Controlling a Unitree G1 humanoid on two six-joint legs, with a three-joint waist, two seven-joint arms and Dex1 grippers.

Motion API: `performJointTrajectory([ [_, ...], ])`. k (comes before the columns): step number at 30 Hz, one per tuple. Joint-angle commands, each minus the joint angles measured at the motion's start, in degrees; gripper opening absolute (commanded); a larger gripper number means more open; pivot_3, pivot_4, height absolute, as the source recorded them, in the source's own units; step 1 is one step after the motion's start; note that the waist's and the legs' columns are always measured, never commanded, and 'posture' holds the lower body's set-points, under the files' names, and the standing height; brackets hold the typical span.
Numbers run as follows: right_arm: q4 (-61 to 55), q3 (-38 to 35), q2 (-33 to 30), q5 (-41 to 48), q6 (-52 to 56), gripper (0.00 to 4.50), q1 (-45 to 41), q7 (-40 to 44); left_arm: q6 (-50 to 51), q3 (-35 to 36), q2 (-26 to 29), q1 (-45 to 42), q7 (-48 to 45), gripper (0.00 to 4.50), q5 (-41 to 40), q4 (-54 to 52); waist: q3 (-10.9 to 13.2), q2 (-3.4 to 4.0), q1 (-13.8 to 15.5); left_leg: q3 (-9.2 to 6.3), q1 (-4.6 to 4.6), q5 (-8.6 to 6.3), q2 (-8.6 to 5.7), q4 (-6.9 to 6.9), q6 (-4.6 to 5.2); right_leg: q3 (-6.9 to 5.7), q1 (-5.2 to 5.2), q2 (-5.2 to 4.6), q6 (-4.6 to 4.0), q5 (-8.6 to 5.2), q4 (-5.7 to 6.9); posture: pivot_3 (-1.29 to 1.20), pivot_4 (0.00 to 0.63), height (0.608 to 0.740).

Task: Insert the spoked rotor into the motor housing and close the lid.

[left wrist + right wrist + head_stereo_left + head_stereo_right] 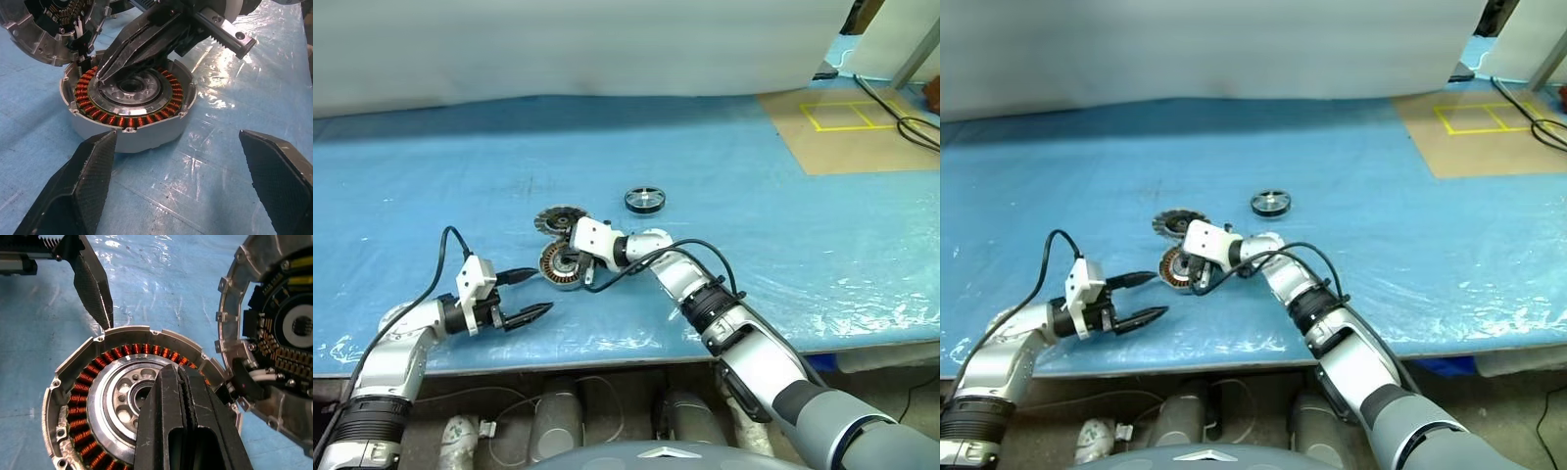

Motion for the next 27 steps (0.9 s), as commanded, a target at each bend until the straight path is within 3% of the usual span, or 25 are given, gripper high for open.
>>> performJointTrajectory([
  [1,-3.3,-1.4,0.3,3.4,1.5,0.01,0.7,3.7,-1.0,0.0,0.0,-0.7,-0.3,4.24,-0.1,-0.2,0.0,0.0,0.0,0.0,-0.13,0.0,0.01,0.03,0.0,-0.01,-0.12,0.0,0.0,0.0,0.01,0.0,0.15,0.74],
  [5,-2.4,0.1,0.0,1.3,0.9,0.01,0.8,3.5,-1.0,0.0,0.1,-0.9,-0.3,4.24,0.0,0.0,0.0,-0.02,0.0,0.0,-0.71,0.03,0.02,0.21,0.01,-0.06,-0.59,0.01,0.0,0.02,0.13,0.0,0.15,0.74],
  [17,-0.5,3.8,-1.2,-3.1,-2.2,0.01,0.9,3.5,-0.7,0.2,0.3,-0.6,-0.3,4.24,0.0,-0.5,0.0,-0.01,0.0,-0.01,-0.63,0.02,0.05,0.19,0.01,-0.09,-0.56,0.01,-0.01,0.02,0.14,0.0,0.15,0.74],
  [23,3.7,6.3,-1.5,-7.6,-5.8,0.01,-0.2,-0.5,-0.7,0.0,0.1,-0.5,-0.1,4.24,0.0,-0.7,0.0,-0.02,0.0,-0.01,-0.57,0.02,0.04,0.19,0.01,-0.09,-0.5,0.0,-0.01,0.02,0.14,0.0,0.15,0.74],
  [27,7.7,3.2,0.3,-4.9,0.3,0.01,-1.2,-2.5,-0.7,-0.1,0.0,-0.4,0.0,4.24,0.1,-0.9,0.0,-0.01,0.0,-0.01,-0.37,0.01,0.04,0.15,0.01,-0.07,-0.38,0.0,-0.01,0.02,0.16,0.0,0.15,0.74],
])
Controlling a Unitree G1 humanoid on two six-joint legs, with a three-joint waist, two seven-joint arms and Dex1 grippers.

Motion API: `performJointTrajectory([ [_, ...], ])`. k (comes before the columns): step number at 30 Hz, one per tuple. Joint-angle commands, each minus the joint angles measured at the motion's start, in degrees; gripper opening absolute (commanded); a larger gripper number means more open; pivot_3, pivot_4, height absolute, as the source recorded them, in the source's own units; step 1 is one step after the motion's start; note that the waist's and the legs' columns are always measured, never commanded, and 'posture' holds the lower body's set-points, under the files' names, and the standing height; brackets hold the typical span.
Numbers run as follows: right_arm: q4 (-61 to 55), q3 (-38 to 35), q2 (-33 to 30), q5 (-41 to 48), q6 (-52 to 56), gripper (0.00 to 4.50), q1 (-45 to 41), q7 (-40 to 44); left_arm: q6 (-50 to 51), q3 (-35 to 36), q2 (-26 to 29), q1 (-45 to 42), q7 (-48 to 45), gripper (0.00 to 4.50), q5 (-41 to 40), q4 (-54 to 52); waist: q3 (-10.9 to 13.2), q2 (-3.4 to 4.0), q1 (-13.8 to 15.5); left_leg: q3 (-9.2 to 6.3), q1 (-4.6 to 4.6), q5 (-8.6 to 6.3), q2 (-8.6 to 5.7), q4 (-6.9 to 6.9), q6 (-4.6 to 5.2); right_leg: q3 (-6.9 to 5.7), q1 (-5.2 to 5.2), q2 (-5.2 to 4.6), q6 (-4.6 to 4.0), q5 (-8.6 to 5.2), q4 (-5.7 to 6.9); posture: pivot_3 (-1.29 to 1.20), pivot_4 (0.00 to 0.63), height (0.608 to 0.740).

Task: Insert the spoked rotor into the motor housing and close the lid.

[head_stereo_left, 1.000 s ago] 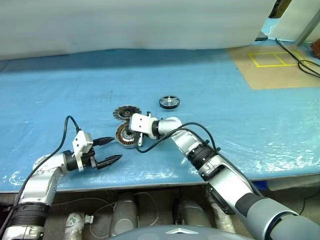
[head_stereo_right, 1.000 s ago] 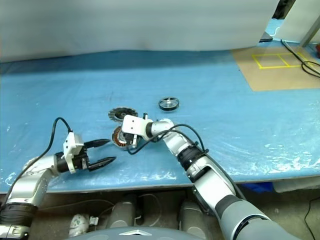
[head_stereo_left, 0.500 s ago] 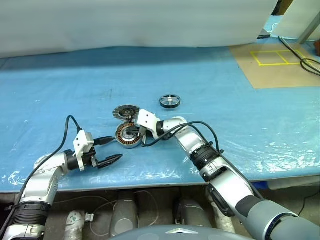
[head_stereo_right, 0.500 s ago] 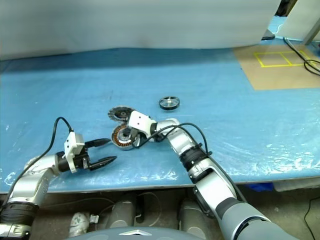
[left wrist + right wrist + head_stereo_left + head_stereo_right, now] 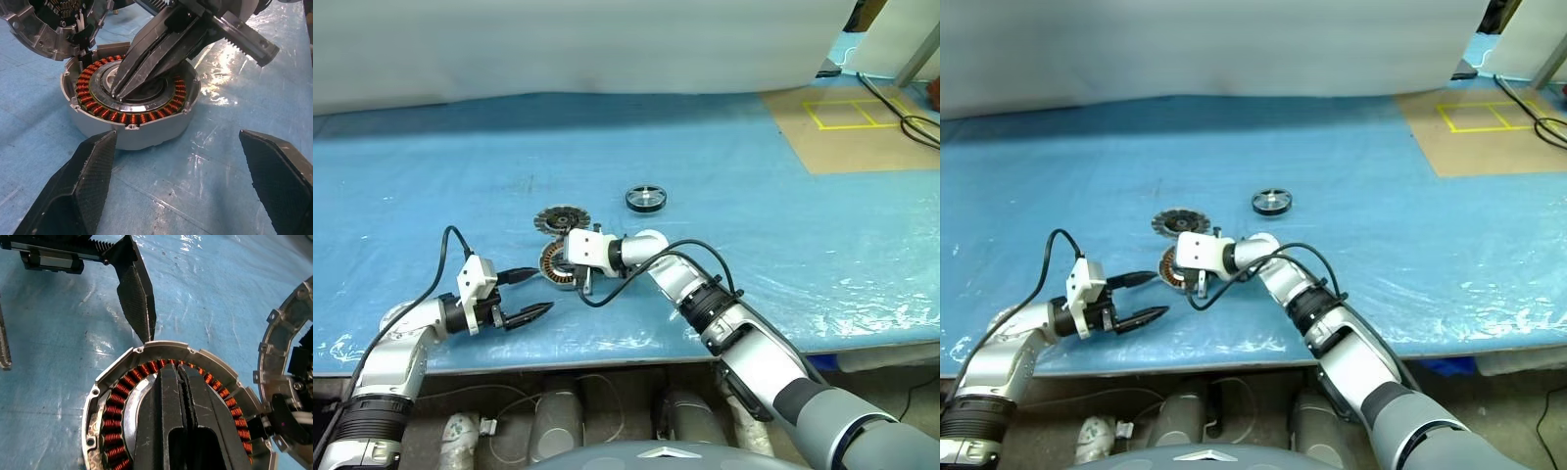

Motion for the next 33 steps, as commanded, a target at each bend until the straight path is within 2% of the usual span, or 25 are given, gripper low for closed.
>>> performJointTrajectory([
  [1,6.7,-2.7,0.1,0.2,8.1,0.01,-0.4,-2.4,-0.6,0.0,0.0,-0.1,0.0,4.24,-0.2,-1.3,0.0,0.01,0.0,0.0,0.1,0.0,0.0,-0.02,0.0,0.02,0.06,0.0,0.0,0.0,0.02,0.0,0.15,0.74],
  [7,6.6,-6.1,-1.1,3.1,13.1,0.01,-0.6,0.2,-0.6,-0.1,0.0,0.2,0.0,4.24,-0.1,-1.5,0.0,0.06,0.7,0.0,0.97,-0.03,-0.07,-0.25,-0.01,0.04,0.58,-0.07,0.14,-0.09,-0.02,0.0,0.15,0.74],
  [9,5.0,-7.1,-1.6,4.5,14.8,0.01,0.1,1.7,-0.7,-0.2,0.0,0.1,0.0,4.24,-0.1,-1.4,0.0,0.05,0.8,0.0,1.05,-0.03,-0.09,-0.28,-0.01,0.07,0.64,-0.08,0.39,-0.23,-0.03,0.0,0.15,0.74],
  [12,0.1,-9.5,-1.6,8.5,18.1,0.01,1.7,4.5,-0.6,-0.1,0.1,-0.3,-0.2,4.24,-0.1,-1.0,0.0,0.02,0.8,0.0,1.05,-0.03,-0.11,-0.28,-0.01,0.11,0.65,-0.08,0.26,-0.16,-0.03,0.0,0.15,0.74],
  [15,-6.8,-10.4,-1.6,11.6,21.2,0.01,4.3,6.6,-0.8,-0.1,0.2,-0.6,-0.4,4.24,0.0,-0.7,0.0,0.02,0.5,0.02,0.77,-0.02,-0.07,-0.34,-0.01,0.1,0.61,-0.04,0.03,-0.05,-0.13,0.0,0.15,0.74],
  [18,-7.6,-9.9,-1.5,10.4,21.7,0.01,4.8,3.6,-0.8,-0.1,0.3,-0.9,-0.6,4.24,0.1,-0.3,0.0,-0.02,0.1,0.04,0.3,0.01,-0.06,-0.26,-0.03,0.07,0.17,-0.01,-0.02,-0.07,-0.11,0.0,0.15,0.74],
  [22,-10.3,-12.0,-0.6,14.1,23.6,0.01,4.7,4.2,-0.6,-0.3,0.3,-1.5,-0.7,4.24,0.1,-0.1,0.0,-0.02,0.1,0.03,-0.34,0.12,-0.06,-0.14,-0.2,-0.01,-0.3,-0.01,-0.02,-0.05,-0.07,0.0,0.15,0.74],
  [29,-17.0,-15.0,-0.1,19.6,28.8,0.01,3.8,5.2,-0.5,-0.1,0.5,-1.3,-1.0,4.24,-0.1,-0.5,0.0,-0.02,0.2,0.03,-0.39,0.05,-0.01,-0.13,-0.09,-0.07,-0.32,-0.01,-0.02,-0.06,-0.07,0.0,0.15,0.74],
  [33,-26.1,-15.0,-3.6,21.8,33.4,0.01,5.1,6.9,-0.3,0.2,0.2,-1.0,-0.7,4.24,-0.4,-1.1,0.0,-0.02,0.2,0.03,-0.37,0.06,0.0,-0.13,-0.11,-0.07,-0.32,-0.01,-0.02,-0.06,-0.07,0.0,0.15,0.74],
])
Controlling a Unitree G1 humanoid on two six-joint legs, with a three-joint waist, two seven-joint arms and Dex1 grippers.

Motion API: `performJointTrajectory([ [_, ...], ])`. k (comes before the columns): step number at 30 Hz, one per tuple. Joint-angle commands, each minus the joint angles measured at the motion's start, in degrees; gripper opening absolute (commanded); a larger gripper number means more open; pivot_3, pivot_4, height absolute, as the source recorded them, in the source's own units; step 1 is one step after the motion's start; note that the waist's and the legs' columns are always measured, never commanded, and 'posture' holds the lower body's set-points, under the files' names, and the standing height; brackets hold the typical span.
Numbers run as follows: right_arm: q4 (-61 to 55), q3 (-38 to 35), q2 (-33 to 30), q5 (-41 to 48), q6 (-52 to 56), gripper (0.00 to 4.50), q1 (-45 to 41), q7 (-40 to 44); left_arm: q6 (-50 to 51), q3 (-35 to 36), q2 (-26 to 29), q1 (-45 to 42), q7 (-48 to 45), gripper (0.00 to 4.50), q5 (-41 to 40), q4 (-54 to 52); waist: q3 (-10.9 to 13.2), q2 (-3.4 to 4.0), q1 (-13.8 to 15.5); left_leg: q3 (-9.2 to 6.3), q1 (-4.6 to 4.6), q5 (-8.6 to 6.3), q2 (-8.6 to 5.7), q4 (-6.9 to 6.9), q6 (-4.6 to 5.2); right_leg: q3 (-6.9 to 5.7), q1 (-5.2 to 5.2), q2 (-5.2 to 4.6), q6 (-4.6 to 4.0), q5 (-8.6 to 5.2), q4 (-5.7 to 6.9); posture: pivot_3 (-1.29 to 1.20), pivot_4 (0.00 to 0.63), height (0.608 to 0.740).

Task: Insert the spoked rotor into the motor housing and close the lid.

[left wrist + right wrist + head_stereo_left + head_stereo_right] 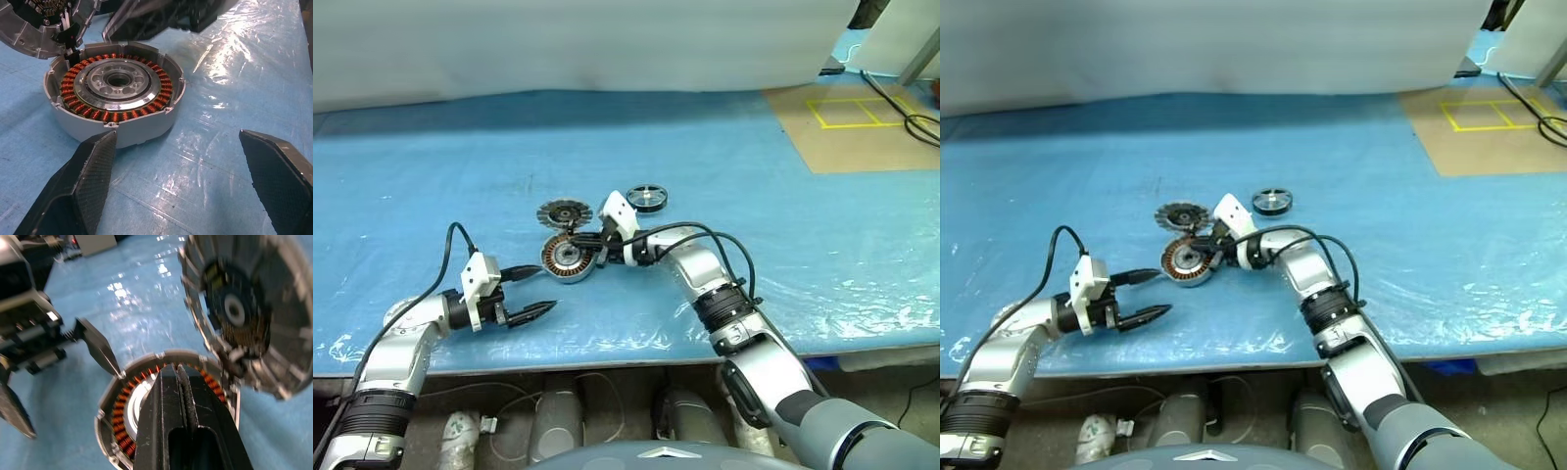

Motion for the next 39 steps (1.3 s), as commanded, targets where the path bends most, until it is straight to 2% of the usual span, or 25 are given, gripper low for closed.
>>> performJointTrajectory([
  [1,-8.1,-0.8,-2.9,3.0,3.7,0.01,1.0,1.9,-0.2,0.9,0.3,0.4,0.1,4.24,-1.0,-1.3,0.0,0.0,0.0,0.0,0.0,0.01,-0.01,0.0,-0.01,0.0,0.0,0.0,0.0,0.0,-0.01,0.0,0.15,0.74],
  [7,-16.4,-0.1,-15.0,3.9,7.6,0.01,4.0,7.5,-0.1,0.8,-0.4,0.9,0.8,4.24,-1.4,-2.3,0.0,-0.02,0.3,-0.01,-0.02,0.07,-0.06,0.01,-0.11,-0.01,0.06,-0.02,0.02,0.01,-0.08,0.0,0.15,0.74],
  [12,-6.3,-1.8,-21.9,-0.4,-0.6,0.01,-2.2,6.1,-0.4,0.7,-1.1,0.7,1.5,4.24,-1.6,-2.6,0.0,-0.01,-0.2,-0.01,0.02,0.07,-0.03,0.06,-0.11,0.02,0.03,0.0,0.02,0.01,0.02,0.0,0.15,0.74],
  [17,11.8,-0.8,-23.7,-5.5,-12.4,1.58,-12.6,5.0,-1.2,1.3,-1.5,-0.1,2.5,4.24,-1.4,-1.5,0.0,0.0,-0.1,0.0,0.03,0.07,-0.02,0.16,-0.09,0.04,0.04,0.0,0.0,0.0,0.09,0.0,0.15,0.74],
  [24,37.0,1.3,-20.0,-12.0,-21.9,3.99,-25.5,5.7,0.1,1.9,-2.1,0.7,3.9,4.24,-2.8,-4.6,0.0,0.01,-0.1,0.0,-0.28,0.03,0.03,0.42,0.19,-0.06,-0.08,0.0,-0.03,0.01,0.12,0.0,0.15,0.74],
  [27,45.0,1.1,-17.7,-14.4,-23.4,3.99,-30.0,2.2,0.9,2.7,-0.8,1.4,3.6,4.24,-3.5,-6.9,0.0,0.02,-0.1,-0.01,-0.64,0.07,0.12,0.64,0.31,-0.12,-0.42,0.01,-0.05,0.02,0.27,0.0,0.15,0.74],
  [30,50.0,0.3,-16.2,-15.6,-24.1,3.99,-33.7,0.2,7.7,4.9,0.6,0.7,4.7,4.24,-9.4,-13.5,0.1,0.0,-0.1,-0.01,-0.98,0.04,0.21,1.06,0.33,-0.15,-0.75,0.02,-0.1,0.0,0.72,0.0,0.15,0.74],
  [34,53.0,-0.6,-15.4,-16.3,-23.7,3.99,-36.5,1.0,14.1,6.0,1.6,-1.8,7.1,4.24,-14.7,-20.6,0.2,0.23,0.1,-0.01,-0.96,-0.06,0.33,1.27,0.17,-0.2,-0.81,0.02,-0.21,-0.07,1.12,0.0,0.15,0.74],
  [39,54.8,-0.4,-14.8,-18.9,-23.7,3.99,-36.6,-1.5,19.1,4.3,2.0,-4.4,10.1,4.24,-16.1,-26.2,0.3,0.37,-0.1,0.0,-0.96,-0.06,0.35,1.57,0.17,-0.13,-0.72,0.02,-0.21,-0.07,1.15,0.0,0.15,0.74],
])
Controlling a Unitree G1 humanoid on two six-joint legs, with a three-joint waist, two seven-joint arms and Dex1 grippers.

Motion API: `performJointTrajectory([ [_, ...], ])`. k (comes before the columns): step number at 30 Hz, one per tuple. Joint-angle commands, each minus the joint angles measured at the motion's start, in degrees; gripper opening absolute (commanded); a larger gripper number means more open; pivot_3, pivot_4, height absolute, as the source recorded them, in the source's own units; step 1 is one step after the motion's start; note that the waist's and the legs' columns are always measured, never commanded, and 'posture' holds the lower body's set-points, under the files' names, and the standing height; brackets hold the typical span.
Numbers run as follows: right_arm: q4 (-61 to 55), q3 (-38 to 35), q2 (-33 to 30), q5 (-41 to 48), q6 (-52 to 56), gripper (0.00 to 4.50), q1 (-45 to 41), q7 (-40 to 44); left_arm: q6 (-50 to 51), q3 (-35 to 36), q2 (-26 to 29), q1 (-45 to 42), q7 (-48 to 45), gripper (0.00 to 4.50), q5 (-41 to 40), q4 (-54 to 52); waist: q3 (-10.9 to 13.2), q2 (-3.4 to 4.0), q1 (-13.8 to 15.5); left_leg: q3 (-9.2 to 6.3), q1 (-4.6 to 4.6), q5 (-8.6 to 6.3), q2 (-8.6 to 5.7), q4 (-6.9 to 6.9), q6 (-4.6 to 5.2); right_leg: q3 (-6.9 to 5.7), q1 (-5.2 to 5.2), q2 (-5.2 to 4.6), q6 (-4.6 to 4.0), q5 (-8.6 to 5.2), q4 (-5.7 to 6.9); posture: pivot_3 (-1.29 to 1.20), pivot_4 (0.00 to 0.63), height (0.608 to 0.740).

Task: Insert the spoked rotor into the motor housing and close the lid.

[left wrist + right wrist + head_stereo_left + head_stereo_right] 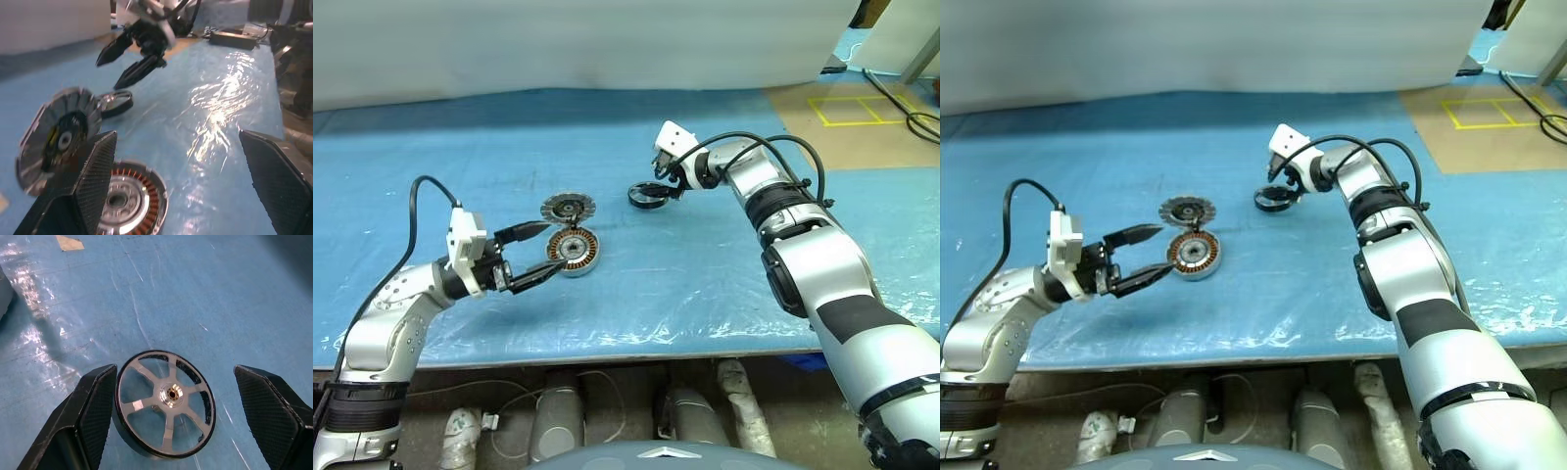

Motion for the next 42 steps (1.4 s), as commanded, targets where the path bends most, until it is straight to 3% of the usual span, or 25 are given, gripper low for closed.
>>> performJointTrajectory([
  [1,0.4,-0.8,0.4,-1.2,-0.1,3.99,-1.4,-2.4,3.6,-1.1,1.3,-1.2,2.1,4.24,-0.7,-4.3,0.0,0.03,0.0,0.01,0.0,0.0,0.0,0.0,0.0,0.01,0.0,0.0,0.0,0.0,0.01,0.0,0.15,0.74],
  [10,1.8,-5.2,2.9,-0.5,4.4,3.99,-1.1,-5.3,3.1,-3.2,0.8,-2.9,2.9,4.24,1.5,-4.2,0.1,0.11,-0.1,0.01,-0.11,0.01,0.22,0.0,0.0,-0.01,-0.11,0.21,-0.01,-0.01,0.01,0.0,0.15,0.74],
  [26,2.5,-1.0,4.5,-8.1,1.8,3.99,3.8,-10.3,3.0,-3.6,1.1,-1.7,3.3,4.24,4.5,-3.1,0.1,0.12,-0.1,0.01,-0.06,0.01,0.25,0.05,-0.01,0.0,-0.09,0.23,-0.01,0.0,0.05,0.0,0.15,0.74],
  [42,1.1,-0.2,3.3,-10.4,-5.0,3.99,0.6,-10.0,0.5,-5.1,0.6,-0.7,2.1,4.24,6.5,-1.4,0.1,0.13,-0.1,0.01,-0.05,0.0,0.25,0.08,-0.02,0.0,-0.05,0.23,-0.01,0.0,0.04,0.0,0.15,0.74],
])
